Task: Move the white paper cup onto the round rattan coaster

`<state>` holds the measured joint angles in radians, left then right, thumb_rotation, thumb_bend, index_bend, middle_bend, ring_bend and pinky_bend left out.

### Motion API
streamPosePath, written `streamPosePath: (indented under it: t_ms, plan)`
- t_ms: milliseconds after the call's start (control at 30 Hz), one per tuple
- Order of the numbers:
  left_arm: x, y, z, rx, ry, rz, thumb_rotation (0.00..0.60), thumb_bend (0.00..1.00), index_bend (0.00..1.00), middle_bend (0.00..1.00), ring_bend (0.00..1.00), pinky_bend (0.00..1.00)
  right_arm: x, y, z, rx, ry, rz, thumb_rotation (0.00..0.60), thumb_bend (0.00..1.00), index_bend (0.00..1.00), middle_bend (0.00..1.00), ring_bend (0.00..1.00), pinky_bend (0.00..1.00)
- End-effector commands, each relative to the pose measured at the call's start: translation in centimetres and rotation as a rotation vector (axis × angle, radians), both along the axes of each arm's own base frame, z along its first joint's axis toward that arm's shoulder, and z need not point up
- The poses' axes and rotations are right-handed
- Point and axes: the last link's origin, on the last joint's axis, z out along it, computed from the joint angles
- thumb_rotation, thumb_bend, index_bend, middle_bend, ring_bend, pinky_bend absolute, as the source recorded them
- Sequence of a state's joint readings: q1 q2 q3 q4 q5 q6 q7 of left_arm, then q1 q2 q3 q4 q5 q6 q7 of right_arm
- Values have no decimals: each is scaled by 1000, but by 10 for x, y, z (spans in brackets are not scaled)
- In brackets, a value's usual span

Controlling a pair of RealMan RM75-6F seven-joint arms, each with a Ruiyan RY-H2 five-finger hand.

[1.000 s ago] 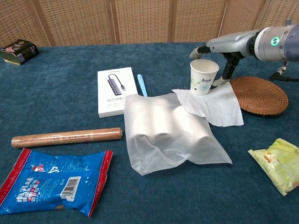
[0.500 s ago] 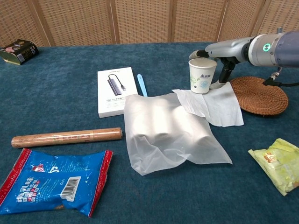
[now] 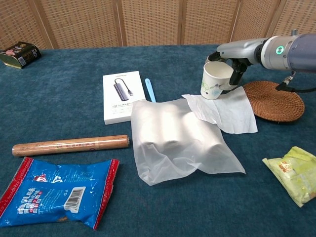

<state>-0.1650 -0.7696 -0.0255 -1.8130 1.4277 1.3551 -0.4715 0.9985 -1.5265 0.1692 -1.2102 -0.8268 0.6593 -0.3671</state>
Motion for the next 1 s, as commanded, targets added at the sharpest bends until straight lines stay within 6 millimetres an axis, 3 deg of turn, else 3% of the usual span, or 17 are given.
streamPosePath:
  t_ms: [33,167,367,700,1000]
  plan:
    - [-1,0,-1,-1,1,-1,600,476,0,0,0,0,1,0,2,-3,-9,0,600,392,224,209,237,395]
    - [-1,1,-1,-1,1,-3,600,475,0,0,0,0,4,2,10,-12,-16,6,600,392,224,209,237,396]
    - [0,6,0,5,-9,-19,600,476,0,0,0,0,0,8,40,-48,-23,-5,600,390,224,209,237,396]
    - [2,15,-5,-6,-26,-47,600,476,0,0,0,0,-37,34,90,-123,21,-78,600,389,223,209,237,396]
    - [5,18,-11,-25,-37,-66,600,476,0,0,0,0,-61,52,90,-101,74,-122,600,390,221,207,237,396]
